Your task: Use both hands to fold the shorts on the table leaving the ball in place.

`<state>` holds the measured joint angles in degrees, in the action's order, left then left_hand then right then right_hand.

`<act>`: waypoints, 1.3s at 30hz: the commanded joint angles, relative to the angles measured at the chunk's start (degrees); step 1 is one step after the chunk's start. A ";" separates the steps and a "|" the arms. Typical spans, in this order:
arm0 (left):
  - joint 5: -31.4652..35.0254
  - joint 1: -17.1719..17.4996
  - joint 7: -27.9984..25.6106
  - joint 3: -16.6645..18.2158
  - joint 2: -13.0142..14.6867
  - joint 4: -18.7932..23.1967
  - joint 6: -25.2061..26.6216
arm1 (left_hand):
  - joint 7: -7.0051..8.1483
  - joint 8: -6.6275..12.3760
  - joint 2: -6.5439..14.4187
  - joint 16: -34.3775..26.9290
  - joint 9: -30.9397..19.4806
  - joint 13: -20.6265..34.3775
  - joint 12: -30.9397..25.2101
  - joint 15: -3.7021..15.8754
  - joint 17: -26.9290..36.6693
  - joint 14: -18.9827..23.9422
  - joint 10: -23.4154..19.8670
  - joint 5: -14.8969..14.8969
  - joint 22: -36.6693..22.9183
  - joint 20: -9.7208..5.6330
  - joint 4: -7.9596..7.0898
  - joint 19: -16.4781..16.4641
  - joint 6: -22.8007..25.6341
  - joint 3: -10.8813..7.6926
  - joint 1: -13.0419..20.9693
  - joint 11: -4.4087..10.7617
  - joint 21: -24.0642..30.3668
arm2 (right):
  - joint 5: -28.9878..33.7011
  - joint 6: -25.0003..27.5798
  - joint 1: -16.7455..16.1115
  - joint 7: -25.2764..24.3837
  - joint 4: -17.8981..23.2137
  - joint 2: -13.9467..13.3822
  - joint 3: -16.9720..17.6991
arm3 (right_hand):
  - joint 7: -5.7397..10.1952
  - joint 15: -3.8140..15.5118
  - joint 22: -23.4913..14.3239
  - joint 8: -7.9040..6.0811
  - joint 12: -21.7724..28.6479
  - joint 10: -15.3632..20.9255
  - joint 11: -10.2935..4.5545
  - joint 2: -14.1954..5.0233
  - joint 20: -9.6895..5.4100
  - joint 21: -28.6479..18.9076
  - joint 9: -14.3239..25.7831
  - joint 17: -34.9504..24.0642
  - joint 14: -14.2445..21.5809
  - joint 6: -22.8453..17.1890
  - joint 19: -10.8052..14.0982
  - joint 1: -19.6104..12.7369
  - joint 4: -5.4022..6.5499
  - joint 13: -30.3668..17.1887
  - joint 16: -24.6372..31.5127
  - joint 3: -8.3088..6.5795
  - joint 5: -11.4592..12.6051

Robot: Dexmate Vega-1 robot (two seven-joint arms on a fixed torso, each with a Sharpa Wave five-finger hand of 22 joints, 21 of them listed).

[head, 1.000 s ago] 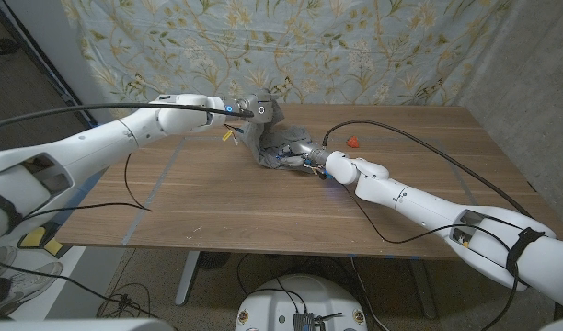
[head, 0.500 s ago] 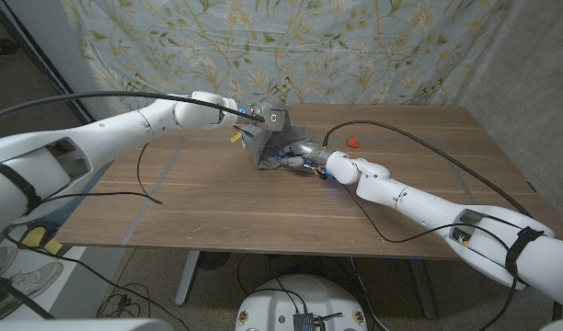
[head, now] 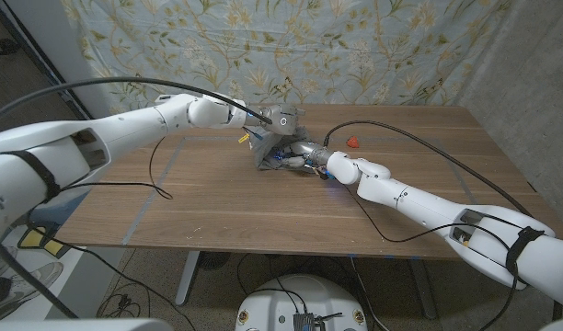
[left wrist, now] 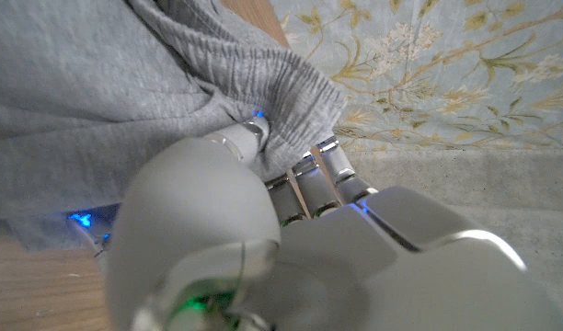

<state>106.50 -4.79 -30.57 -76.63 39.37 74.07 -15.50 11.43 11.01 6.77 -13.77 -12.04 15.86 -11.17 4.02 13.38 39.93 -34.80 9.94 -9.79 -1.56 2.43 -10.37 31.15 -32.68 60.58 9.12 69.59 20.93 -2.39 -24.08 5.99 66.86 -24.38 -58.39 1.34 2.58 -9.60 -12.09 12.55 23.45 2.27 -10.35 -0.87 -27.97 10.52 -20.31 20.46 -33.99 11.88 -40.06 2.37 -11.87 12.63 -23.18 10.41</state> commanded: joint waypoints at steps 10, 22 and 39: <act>-4.75 7.74 -18.88 1.15 -3.64 -9.44 27.79 | -0.37 -0.32 -1.31 1.63 0.75 -1.69 0.26 9.30 -0.19 -6.88 11.08 2.56 0.06 0.25 0.51 -0.39 -11.42 2.53 -4.65 0.12 -4.97 | 0.19 -0.29 0.93 1.30 -1.21 0.58 -0.16 | -0.04 -0.31 -0.55 0.32 0.17 0.87 0.33 0.04 4.33 -0.19 0.29 -0.18 0.42 -0.21 5.02 -0.54 -0.08 -0.10 0.70 -0.74 0.24; -13.73 14.53 -18.35 5.35 -1.92 -4.84 33.06 | 0.86 0.68 0.39 0.45 0.89 -2.30 -1.14 8.44 0.17 -5.18 7.81 1.42 0.02 0.04 -0.24 -1.55 -8.84 2.72 -6.83 0.39 -5.87 | 0.54 2.48 -0.16 1.16 5.54 -2.07 1.52 | -0.13 -0.29 -0.55 0.43 0.04 0.75 0.30 0.14 4.34 -0.01 0.29 -0.18 0.34 -0.18 4.99 -0.45 -0.25 -0.09 0.75 -0.85 0.17; -18.84 19.68 -16.83 10.63 0.16 -1.13 34.53 | 1.15 0.78 0.07 0.75 0.98 -2.68 -1.17 8.55 -0.37 -5.06 7.03 0.97 0.04 0.15 -1.03 -1.74 -7.49 2.99 -9.50 0.57 -6.95 | 3.80 15.94 -8.37 -0.66 33.88 -13.03 10.88 | 0.36 0.13 -0.56 0.61 0.13 1.29 -0.07 0.62 4.55 0.17 0.30 0.01 0.91 -0.07 5.26 -0.05 -0.44 -0.09 0.94 -0.90 0.06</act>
<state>91.06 11.66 -47.54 -69.20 38.67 71.15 17.77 12.77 11.26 7.03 -12.94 -10.92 13.03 -12.18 3.09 13.03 34.50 -27.16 11.01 -9.60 -1.73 1.94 -11.79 23.14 -29.54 51.48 9.79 62.84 22.83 5.83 -27.84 7.17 84.64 -31.59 -53.18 1.34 2.20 -10.23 -11.65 12.70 24.47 2.44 -10.34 3.58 -28.10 10.66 -20.18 21.07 -33.98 16.93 -40.06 1.89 -11.99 13.52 -23.66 10.41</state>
